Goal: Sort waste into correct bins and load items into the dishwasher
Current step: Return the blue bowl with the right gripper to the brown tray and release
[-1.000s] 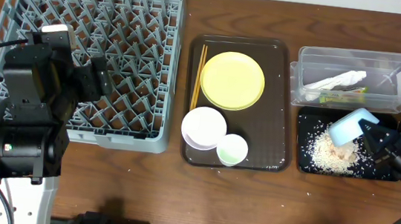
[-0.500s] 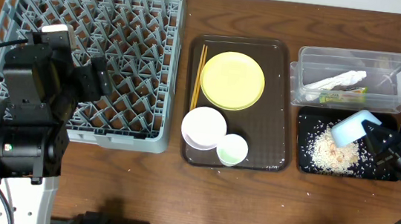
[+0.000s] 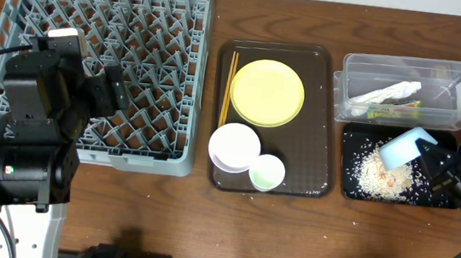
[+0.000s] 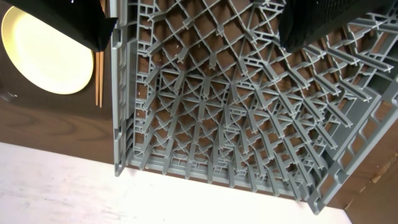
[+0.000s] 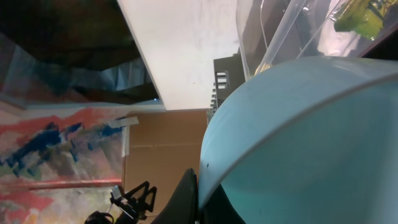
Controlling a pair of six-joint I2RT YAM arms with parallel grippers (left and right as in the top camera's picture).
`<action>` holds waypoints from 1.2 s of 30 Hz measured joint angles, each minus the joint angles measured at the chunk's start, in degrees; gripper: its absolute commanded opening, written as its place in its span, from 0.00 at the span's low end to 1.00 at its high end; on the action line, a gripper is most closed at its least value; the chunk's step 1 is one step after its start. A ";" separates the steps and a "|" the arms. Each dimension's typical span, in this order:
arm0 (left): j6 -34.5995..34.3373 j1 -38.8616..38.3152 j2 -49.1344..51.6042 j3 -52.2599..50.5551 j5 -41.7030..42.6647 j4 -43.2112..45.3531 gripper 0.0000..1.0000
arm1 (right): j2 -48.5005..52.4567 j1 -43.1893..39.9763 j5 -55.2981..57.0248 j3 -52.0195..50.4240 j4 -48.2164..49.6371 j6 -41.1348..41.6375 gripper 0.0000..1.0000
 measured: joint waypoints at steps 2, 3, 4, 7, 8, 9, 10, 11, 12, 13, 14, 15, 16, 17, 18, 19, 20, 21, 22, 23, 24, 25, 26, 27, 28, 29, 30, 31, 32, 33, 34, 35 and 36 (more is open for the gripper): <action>0.00 0.00 0.00 0.00 0.00 0.00 0.90 | -0.11 0.02 0.39 0.00 -0.26 -0.63 0.01; 0.00 0.00 0.00 0.00 0.02 0.00 0.90 | -0.31 0.11 0.68 0.00 -0.26 -0.87 0.01; 0.00 0.00 0.00 0.00 0.02 -0.02 0.90 | -0.68 0.22 1.16 0.00 -0.28 -1.09 0.01; 0.00 0.00 0.00 0.00 0.00 0.00 0.89 | -3.08 1.38 2.89 0.00 -0.28 -1.49 0.01; 0.00 0.00 0.00 0.00 0.00 0.00 0.90 | -4.61 2.29 4.07 0.00 -0.26 -1.46 0.01; 0.00 0.00 0.00 0.00 0.00 0.00 0.89 | -6.10 3.23 5.05 0.07 -0.33 -1.44 0.01; 0.00 0.00 0.00 0.00 0.00 0.00 0.89 | -7.72 4.28 6.34 0.31 -0.48 -1.31 0.01; 0.00 0.00 0.00 0.00 0.02 0.00 0.89 | -9.38 5.33 7.61 0.70 -0.66 -1.18 0.01; 0.00 0.00 0.00 0.00 0.02 0.00 0.90 | -11.28 6.75 9.51 1.57 -1.16 -0.74 0.01; 0.00 0.00 0.00 0.00 0.00 0.00 0.89 | -12.92 7.96 10.91 2.51 -1.68 -0.61 0.01; 0.00 0.00 0.00 0.00 0.00 0.00 0.90 | -14.56 9.51 12.81 3.85 -2.49 -0.33 0.01; 0.00 0.00 0.00 0.00 0.00 -0.02 0.89 | -16.37 11.39 15.10 5.55 -3.50 0.04 0.01; 0.00 0.00 0.00 0.00 0.02 0.00 0.89 | -17.92 13.38 17.20 7.23 -4.46 0.24 0.01; 0.00 0.00 0.00 0.00 0.00 0.00 0.89 | -19.50 15.98 19.82 9.33 -5.66 0.39 0.01; 0.00 0.00 0.00 0.00 0.00 0.00 0.89 | -20.96 19.15 22.95 11.85 -7.06 0.55 0.01; 0.00 0.00 0.00 0.00 0.00 0.00 0.90 | -21.55 20.39 23.96 12.79 -7.48 0.63 0.01; 0.00 0.00 0.00 0.00 0.00 0.00 0.89 | -22.40 23.78 27.34 15.17 -9.05 0.79 0.01; 0.00 0.00 0.00 0.00 0.00 -0.02 0.90 | -22.86 26.82 30.49 17.29 -10.38 1.03 0.01; 0.00 0.00 0.00 0.00 0.00 0.00 0.89 | -23.08 29.94 33.64 19.37 -11.45 1.25 0.01; 0.00 0.00 0.00 0.00 0.00 -0.02 0.90 | -23.15 34.69 38.25 22.12 -12.96 1.81 0.01; 0.00 0.00 0.00 0.00 0.00 -0.02 0.89 | -23.15 38.56 42.21 24.17 -13.81 2.27 0.01; 0.00 0.00 0.00 0.00 0.00 0.00 0.90 | -23.10 41.00 44.81 25.40 -14.36 2.54 0.01; 0.00 0.00 0.00 0.00 0.00 -0.02 0.90 | -22.99 44.89 48.87 27.15 -15.21 3.19 0.01; 0.00 0.00 0.00 0.00 0.00 -0.02 0.89 | -22.69 48.54 52.74 28.72 -15.89 3.89 0.01; 0.00 0.00 0.00 0.00 0.00 0.00 0.90 | -22.32 51.41 56.00 29.83 -16.20 4.39 0.01; 0.00 0.00 0.00 0.00 0.00 0.00 0.89 | -21.77 54.01 58.86 30.73 -16.33 5.03 0.01; 0.00 0.00 0.00 0.00 0.00 0.00 0.90 | -21.07 56.30 61.44 31.41 -16.46 5.46 0.01; 0.00 0.00 0.00 0.00 0.00 0.00 0.89 | -20.22 58.27 63.76 31.80 -16.48 5.95 0.01; 0.00 0.00 0.00 0.00 0.00 0.00 0.90 | -19.15 60.00 65.94 32.06 -16.63 6.47 0.01; 0.00 0.00 0.00 0.00 0.00 0.00 0.89 | -17.22 62.23 68.59 32.22 -16.87 7.19 0.01; 0.00 0.00 0.00 0.00 0.00 0.00 0.89 | -16.11 63.17 69.88 32.22 -17.05 7.48 0.01; 0.00 0.00 0.00 0.00 0.00 0.00 0.90 | -14.43 64.41 71.25 32.22 -17.31 7.80 0.01; 0.00 0.00 0.00 0.00 0.00 0.00 0.90 | -12.48 65.64 72.39 32.22 -17.55 8.15 0.01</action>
